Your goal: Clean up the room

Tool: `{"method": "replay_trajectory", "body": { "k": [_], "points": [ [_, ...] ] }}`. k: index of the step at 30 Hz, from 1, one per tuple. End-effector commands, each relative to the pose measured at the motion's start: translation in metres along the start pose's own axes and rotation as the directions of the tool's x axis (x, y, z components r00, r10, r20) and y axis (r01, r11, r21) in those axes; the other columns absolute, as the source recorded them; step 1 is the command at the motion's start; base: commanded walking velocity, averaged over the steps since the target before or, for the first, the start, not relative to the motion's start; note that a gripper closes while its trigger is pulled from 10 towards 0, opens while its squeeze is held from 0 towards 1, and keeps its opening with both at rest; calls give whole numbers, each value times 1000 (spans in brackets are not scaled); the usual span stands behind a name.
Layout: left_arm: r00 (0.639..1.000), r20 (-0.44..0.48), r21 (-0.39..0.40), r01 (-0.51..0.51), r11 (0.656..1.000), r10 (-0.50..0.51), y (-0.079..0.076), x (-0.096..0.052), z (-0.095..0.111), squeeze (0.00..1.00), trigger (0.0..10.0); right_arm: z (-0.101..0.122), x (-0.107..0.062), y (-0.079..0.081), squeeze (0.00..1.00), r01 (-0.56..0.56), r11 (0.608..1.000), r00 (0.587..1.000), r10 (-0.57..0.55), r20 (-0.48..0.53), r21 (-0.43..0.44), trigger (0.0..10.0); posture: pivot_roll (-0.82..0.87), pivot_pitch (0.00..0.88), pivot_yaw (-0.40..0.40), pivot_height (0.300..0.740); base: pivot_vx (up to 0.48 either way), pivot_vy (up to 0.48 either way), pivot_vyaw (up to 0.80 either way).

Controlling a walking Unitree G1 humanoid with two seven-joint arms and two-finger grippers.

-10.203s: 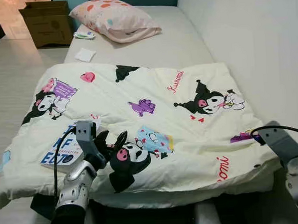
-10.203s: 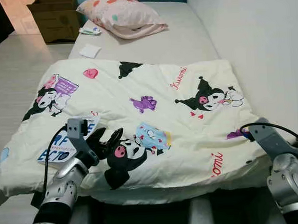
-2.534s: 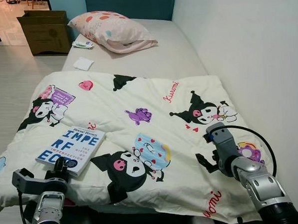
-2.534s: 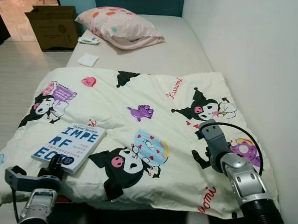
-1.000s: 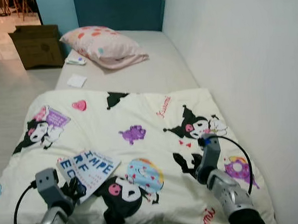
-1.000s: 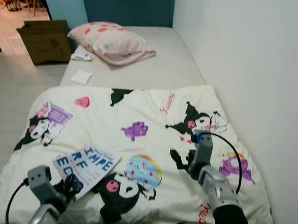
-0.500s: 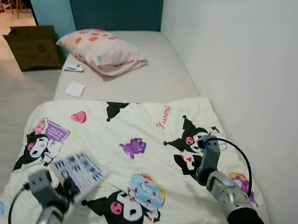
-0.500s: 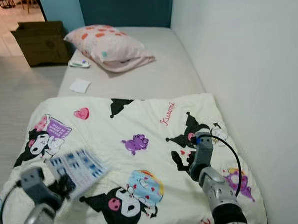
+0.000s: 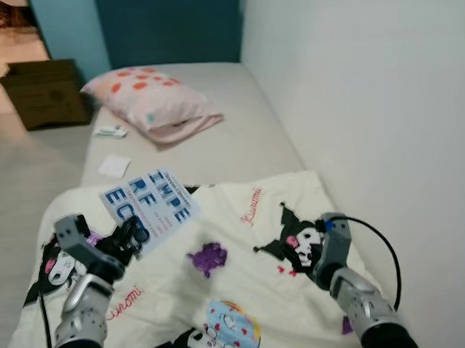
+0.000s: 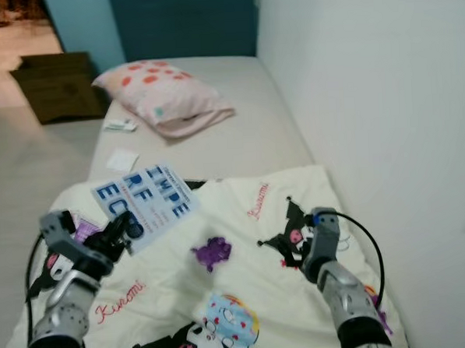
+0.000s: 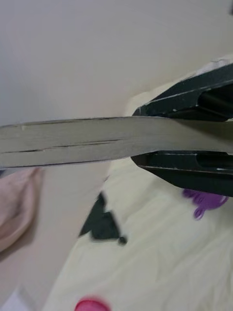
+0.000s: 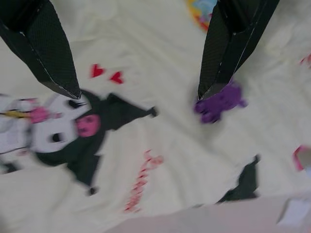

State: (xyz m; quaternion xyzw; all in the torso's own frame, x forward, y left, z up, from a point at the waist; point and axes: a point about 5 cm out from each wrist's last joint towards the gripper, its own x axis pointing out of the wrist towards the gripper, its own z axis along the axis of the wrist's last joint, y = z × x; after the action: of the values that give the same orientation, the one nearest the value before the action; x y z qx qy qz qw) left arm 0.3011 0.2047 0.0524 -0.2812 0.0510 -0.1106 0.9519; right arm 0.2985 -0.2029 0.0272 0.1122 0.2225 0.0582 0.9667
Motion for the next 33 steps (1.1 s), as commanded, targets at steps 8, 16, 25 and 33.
{"method": "replay_trajectory", "body": {
  "k": [8,16,25,33],
  "points": [
    [964,-235,35,-121,992,126,17,-34,-59,0,10000,0,4,4,0,10,1000,1000,-10,17,14,10000,100,15,-60,739,-217,0,0],
    [883,-392,98,-238,966,257,38,-75,-94,0,10000,-1,6,3,0,49,999,999,-49,2,2,10000,96,12,-63,739,0,0,0],
    [792,-477,136,-362,922,382,53,-113,-115,0,10000,-8,5,3,0,46,999,999,-46,-26,-22,10000,91,9,-72,739,0,0,0],
    [715,-534,147,-448,882,452,58,-136,-129,0,10000,-17,5,4,0,39,997,996,-45,-76,-72,10000,82,2,-76,739,0,0,0]
  ]
}}
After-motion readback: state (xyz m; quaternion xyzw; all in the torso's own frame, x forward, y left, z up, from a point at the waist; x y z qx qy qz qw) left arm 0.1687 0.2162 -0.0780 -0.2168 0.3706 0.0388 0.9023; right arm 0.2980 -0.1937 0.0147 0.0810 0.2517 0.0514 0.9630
